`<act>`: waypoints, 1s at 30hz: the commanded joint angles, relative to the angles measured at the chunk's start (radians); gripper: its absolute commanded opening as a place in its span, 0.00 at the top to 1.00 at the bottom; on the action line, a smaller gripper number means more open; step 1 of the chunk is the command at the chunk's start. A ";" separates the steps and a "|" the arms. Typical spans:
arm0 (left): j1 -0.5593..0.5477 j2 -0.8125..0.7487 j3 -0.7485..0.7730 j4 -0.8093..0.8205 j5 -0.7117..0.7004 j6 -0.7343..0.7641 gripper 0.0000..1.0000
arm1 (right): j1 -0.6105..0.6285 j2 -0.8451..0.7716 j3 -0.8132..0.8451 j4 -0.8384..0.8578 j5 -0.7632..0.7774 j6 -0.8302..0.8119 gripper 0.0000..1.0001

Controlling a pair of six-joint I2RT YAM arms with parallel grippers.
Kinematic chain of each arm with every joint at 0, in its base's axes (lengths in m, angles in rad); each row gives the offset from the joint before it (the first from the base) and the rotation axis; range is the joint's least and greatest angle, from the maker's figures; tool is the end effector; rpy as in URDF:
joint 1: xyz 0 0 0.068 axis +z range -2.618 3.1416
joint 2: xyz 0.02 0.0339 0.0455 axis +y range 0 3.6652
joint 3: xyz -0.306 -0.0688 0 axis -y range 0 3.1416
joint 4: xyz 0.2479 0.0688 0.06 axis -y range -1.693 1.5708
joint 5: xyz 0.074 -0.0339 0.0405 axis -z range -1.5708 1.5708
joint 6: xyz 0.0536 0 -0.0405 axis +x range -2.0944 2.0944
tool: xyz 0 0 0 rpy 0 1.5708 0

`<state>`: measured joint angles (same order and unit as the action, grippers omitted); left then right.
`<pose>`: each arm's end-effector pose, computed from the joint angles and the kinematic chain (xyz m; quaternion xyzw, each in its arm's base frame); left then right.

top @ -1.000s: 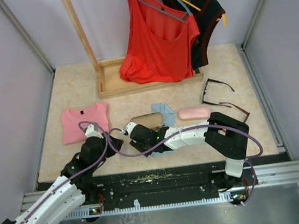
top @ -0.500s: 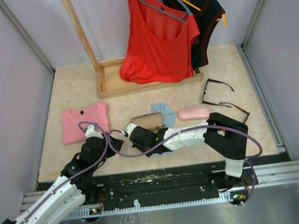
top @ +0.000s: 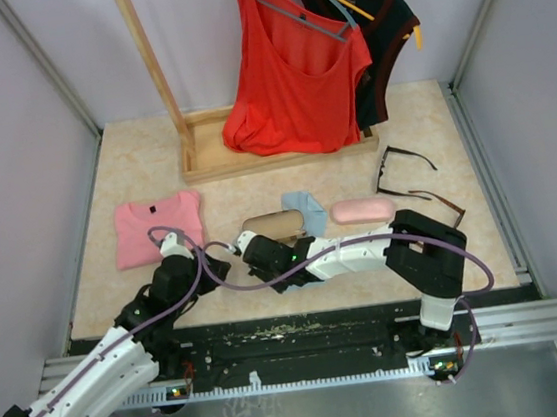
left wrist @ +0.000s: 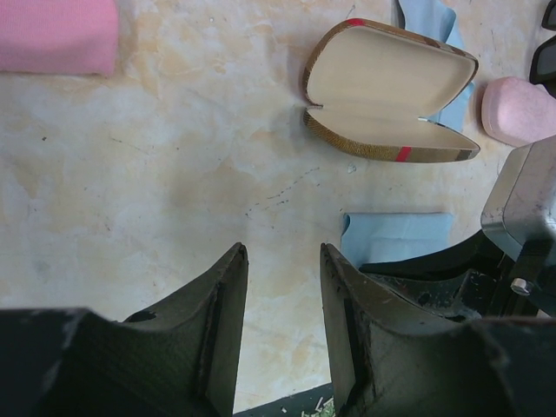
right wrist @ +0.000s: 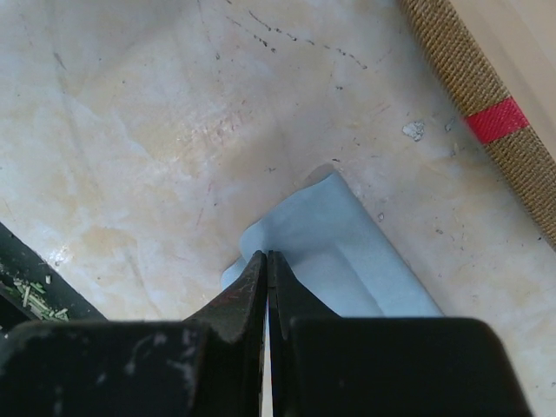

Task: Organize the sunglasses
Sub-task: Fold the glasses cleaning cloth at the center of the board.

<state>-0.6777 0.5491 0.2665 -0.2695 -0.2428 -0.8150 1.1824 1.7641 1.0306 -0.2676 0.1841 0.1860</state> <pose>0.1024 -0.0659 0.1956 -0.1184 0.8605 -0.2510 0.4271 0.1497 0.3401 0.1857 -0.4340 0.8518 0.1085 0.2726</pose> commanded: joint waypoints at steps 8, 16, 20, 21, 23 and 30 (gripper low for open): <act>0.006 0.016 -0.004 0.032 0.020 0.005 0.55 | 0.021 -0.121 -0.021 0.033 -0.016 0.032 1.00; 0.006 0.027 -0.003 0.045 0.039 0.014 0.52 | 0.012 -0.047 0.011 0.054 0.163 0.165 1.00; 0.006 0.032 -0.004 0.055 0.056 0.020 0.50 | 0.004 -0.034 -0.006 0.096 0.149 0.206 1.00; 0.006 0.034 -0.005 0.058 0.060 0.020 0.49 | 0.004 -0.033 -0.010 0.106 0.139 0.209 1.00; 0.006 0.039 -0.007 0.064 0.067 0.021 0.49 | 0.004 -0.026 -0.017 0.112 0.120 0.212 1.00; 0.006 0.061 -0.022 0.099 0.094 0.021 0.49 | 0.005 -0.031 -0.050 0.074 0.078 0.224 1.00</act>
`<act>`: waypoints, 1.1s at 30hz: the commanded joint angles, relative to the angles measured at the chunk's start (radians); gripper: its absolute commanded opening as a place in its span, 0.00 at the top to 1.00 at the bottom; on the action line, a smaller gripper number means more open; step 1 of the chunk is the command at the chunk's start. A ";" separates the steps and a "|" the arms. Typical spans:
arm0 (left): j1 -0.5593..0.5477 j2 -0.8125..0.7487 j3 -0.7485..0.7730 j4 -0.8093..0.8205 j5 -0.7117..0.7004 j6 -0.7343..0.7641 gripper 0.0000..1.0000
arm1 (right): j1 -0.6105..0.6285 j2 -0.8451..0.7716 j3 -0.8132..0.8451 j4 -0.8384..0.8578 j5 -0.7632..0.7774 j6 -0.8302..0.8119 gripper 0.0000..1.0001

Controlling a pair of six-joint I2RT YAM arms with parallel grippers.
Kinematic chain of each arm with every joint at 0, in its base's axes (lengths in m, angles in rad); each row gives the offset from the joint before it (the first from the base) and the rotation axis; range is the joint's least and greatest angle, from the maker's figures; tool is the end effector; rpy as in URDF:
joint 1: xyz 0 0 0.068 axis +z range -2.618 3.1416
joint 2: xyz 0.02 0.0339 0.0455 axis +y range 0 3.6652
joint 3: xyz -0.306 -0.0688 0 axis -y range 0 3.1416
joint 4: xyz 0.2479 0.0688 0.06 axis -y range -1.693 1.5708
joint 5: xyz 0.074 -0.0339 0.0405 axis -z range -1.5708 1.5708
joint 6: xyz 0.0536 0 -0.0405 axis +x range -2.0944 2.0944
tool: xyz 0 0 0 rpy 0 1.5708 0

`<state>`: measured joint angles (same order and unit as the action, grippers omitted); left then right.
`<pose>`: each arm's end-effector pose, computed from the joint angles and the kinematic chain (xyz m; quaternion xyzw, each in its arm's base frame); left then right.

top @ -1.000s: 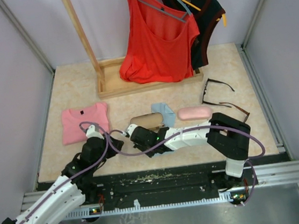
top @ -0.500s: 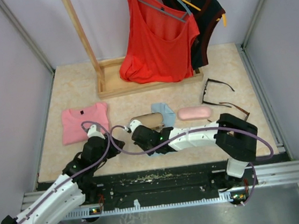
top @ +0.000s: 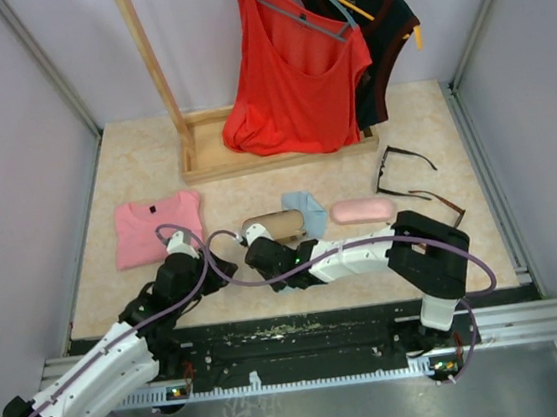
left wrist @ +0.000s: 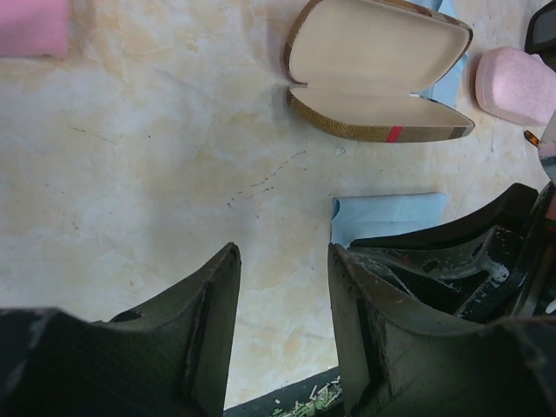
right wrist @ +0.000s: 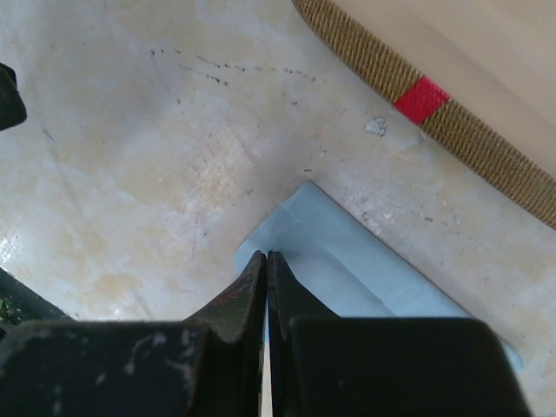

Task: Organize the sunglasses
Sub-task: Fold the glasses cleaning cloth at the center of the board.

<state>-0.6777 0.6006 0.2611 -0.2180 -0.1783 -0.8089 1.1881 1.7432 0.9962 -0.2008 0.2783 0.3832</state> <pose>0.1063 -0.0734 0.1934 -0.1002 0.8662 -0.2698 0.4085 0.1512 0.3363 0.1886 -0.3301 0.8840 0.1213 0.3079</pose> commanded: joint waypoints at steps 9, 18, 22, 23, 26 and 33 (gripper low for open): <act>0.006 0.072 -0.016 0.092 0.065 0.017 0.47 | 0.004 -0.057 -0.101 -0.042 -0.093 0.062 1.00; 0.006 0.157 -0.015 0.209 0.186 0.048 0.44 | 0.010 -0.286 -0.190 -0.003 -0.097 0.082 0.97; 0.004 0.258 -0.006 0.287 0.246 0.038 0.47 | -0.001 -0.431 -0.240 0.040 -0.002 0.095 0.79; 0.002 0.284 -0.002 0.310 0.251 0.037 0.48 | -0.015 -0.459 -0.249 0.032 0.015 0.098 0.76; -0.012 0.352 0.002 0.368 0.250 0.028 0.48 | -0.086 -0.513 -0.271 -0.009 0.032 0.107 0.73; -0.102 0.525 0.060 0.417 0.182 -0.014 0.51 | -0.235 -0.566 -0.318 -0.076 0.025 0.117 0.72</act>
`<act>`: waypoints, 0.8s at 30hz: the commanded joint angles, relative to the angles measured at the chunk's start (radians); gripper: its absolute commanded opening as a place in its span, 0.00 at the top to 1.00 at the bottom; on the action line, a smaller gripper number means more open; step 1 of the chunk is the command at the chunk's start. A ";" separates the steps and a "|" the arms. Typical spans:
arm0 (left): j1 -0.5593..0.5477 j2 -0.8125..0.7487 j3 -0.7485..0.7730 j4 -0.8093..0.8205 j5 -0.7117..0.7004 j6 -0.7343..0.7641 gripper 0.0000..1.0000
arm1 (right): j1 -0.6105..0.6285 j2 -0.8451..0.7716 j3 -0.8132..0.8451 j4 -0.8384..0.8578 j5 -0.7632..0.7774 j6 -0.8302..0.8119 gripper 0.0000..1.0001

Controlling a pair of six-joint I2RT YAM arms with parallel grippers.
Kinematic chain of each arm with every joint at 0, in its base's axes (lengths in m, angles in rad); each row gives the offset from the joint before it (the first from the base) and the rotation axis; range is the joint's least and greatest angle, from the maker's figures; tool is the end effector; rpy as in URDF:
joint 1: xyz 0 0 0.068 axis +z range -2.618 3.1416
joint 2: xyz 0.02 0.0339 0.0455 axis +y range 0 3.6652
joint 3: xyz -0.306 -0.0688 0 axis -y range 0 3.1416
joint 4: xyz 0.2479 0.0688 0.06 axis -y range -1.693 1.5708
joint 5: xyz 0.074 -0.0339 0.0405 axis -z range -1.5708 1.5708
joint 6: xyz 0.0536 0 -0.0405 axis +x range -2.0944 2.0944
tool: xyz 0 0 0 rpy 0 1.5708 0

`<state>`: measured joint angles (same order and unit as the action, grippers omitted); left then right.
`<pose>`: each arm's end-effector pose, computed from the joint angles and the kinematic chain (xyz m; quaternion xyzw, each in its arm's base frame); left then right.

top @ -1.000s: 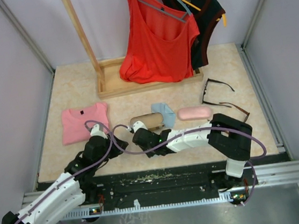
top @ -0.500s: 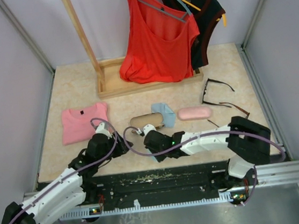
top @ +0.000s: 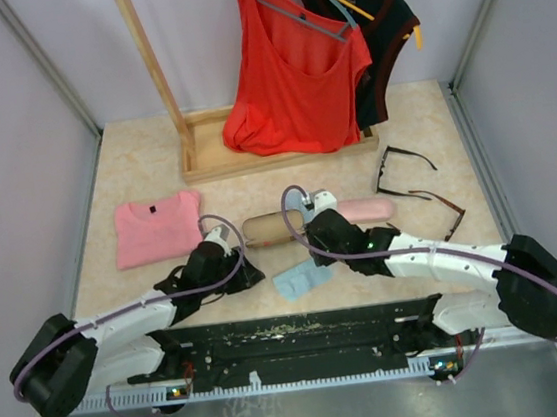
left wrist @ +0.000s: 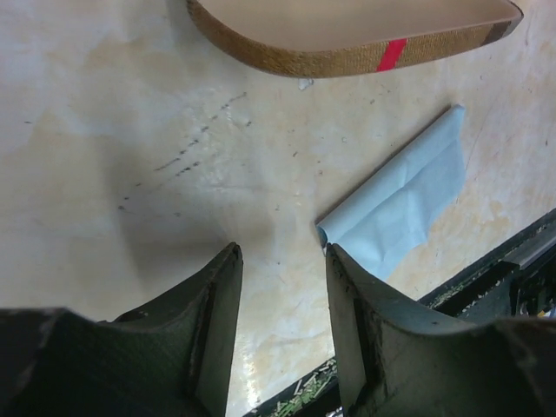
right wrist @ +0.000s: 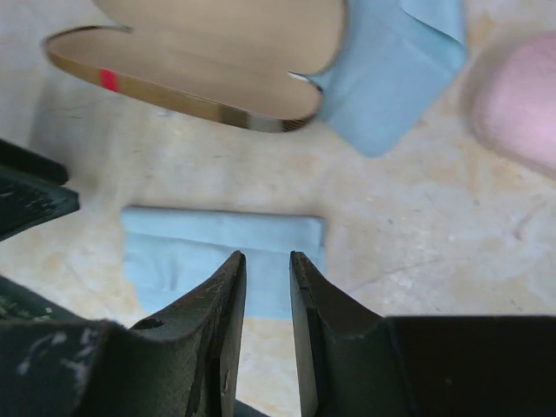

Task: Organize the sunglasses
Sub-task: Fold the glasses cleaning cloth at the center of the board, then pick up the glasses cleaning cloth from the center of the board.

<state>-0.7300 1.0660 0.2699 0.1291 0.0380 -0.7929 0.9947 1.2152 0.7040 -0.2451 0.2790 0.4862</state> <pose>0.1391 -0.1272 0.1672 -0.0200 0.8993 -0.3136 0.3042 0.1487 0.2019 0.2453 -0.1754 0.8939 0.1704 0.3757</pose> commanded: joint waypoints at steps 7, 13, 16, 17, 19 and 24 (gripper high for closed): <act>-0.177 0.167 0.095 0.032 -0.176 -0.138 0.49 | -0.090 -0.071 -0.078 -0.017 -0.002 0.038 0.72; -0.233 0.246 0.142 -0.038 -0.271 -0.234 0.49 | -0.100 -0.098 -0.094 -0.022 -0.004 0.035 0.72; -0.254 0.278 0.177 -0.084 -0.300 -0.253 0.50 | -0.107 -0.111 -0.103 -0.023 -0.003 0.035 0.72; -0.260 0.286 0.185 -0.099 -0.308 -0.258 0.51 | -0.109 -0.114 -0.106 -0.024 -0.004 0.035 0.72; -0.271 0.295 0.196 -0.127 -0.323 -0.271 0.51 | -0.114 -0.120 -0.108 -0.029 -0.003 0.033 0.72; -0.297 0.299 0.200 -0.161 -0.338 -0.296 0.51 | -0.125 -0.139 -0.112 -0.037 -0.001 0.028 0.71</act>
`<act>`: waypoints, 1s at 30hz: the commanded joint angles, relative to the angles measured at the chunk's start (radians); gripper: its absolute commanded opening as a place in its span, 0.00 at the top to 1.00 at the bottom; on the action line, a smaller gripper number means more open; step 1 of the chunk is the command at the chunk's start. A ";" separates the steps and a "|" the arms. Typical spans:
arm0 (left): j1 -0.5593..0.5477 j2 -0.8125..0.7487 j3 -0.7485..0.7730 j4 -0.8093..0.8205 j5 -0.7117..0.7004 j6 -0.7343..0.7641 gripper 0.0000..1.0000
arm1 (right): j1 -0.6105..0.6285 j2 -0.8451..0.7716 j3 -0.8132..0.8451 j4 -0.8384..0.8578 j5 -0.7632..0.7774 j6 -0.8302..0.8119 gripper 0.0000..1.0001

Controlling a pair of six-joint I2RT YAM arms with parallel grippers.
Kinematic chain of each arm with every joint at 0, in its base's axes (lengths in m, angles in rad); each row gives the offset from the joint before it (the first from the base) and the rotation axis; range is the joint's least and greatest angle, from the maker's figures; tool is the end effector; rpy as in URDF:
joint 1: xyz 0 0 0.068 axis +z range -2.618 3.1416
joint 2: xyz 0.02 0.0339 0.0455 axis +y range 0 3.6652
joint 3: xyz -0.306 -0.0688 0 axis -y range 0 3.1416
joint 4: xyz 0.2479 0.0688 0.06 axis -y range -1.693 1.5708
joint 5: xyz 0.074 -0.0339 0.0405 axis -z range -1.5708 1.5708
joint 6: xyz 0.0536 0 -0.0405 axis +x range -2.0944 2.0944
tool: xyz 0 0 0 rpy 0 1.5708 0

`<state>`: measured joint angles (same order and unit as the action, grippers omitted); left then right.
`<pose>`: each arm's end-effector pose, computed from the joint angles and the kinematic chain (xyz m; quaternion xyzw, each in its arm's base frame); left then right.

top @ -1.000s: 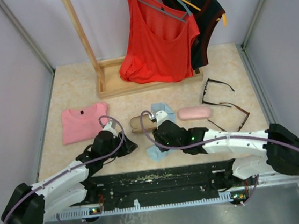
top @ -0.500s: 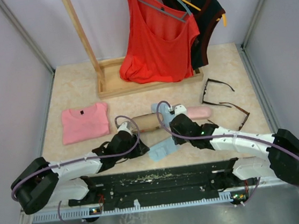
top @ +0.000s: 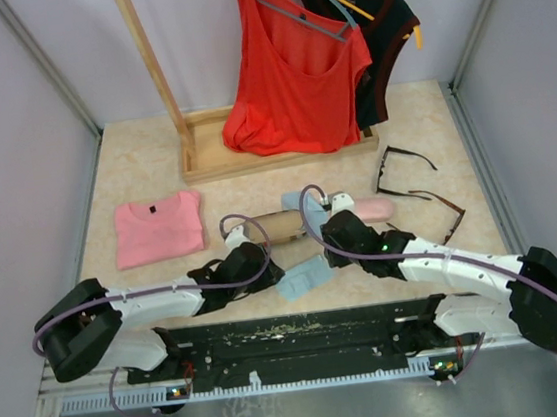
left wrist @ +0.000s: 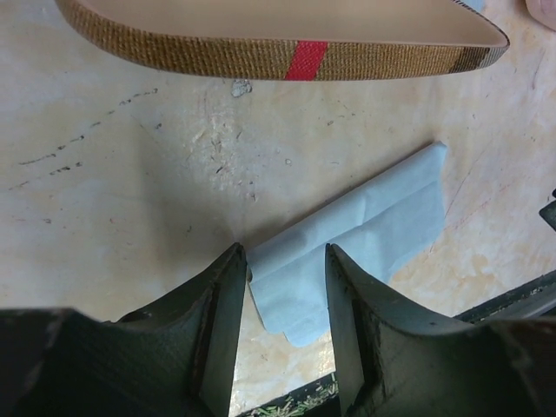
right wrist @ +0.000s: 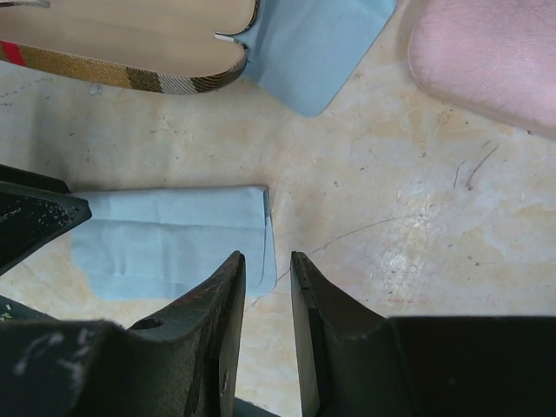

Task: Organize the sunglasses
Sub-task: Pick up the glasses cleaning cloth from the center of the board.

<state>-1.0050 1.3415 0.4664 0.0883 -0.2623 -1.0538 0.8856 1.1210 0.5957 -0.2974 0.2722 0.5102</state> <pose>0.1426 -0.1987 0.1706 -0.0723 0.9147 -0.2623 0.2988 0.1485 0.1589 0.2246 -0.1234 0.9153 0.1359 0.3585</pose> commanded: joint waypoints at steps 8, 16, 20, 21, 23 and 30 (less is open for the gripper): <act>-0.057 0.020 0.019 -0.189 -0.075 -0.061 0.52 | -0.027 -0.056 -0.002 0.017 -0.002 -0.007 0.71; -0.069 0.067 0.028 -0.184 -0.083 -0.072 0.57 | -0.029 -0.057 -0.007 0.017 -0.005 -0.003 0.71; -0.069 0.062 0.025 -0.174 -0.094 -0.069 0.65 | -0.031 -0.054 -0.012 0.020 -0.013 -0.005 0.71; -0.069 0.061 0.025 -0.172 -0.097 -0.066 0.68 | -0.034 -0.054 -0.016 0.026 -0.022 -0.004 0.71; -0.069 0.061 0.030 -0.171 -0.102 -0.057 0.72 | -0.050 -0.052 -0.028 0.047 -0.053 -0.005 0.71; -0.069 0.064 0.030 -0.142 -0.096 -0.014 0.89 | -0.145 0.013 -0.071 0.165 -0.217 -0.005 0.65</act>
<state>-1.0657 1.3800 0.5121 -0.0071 -0.3557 -1.1053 0.7841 1.1004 0.5354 -0.2535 0.1558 0.5083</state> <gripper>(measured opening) 0.146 0.332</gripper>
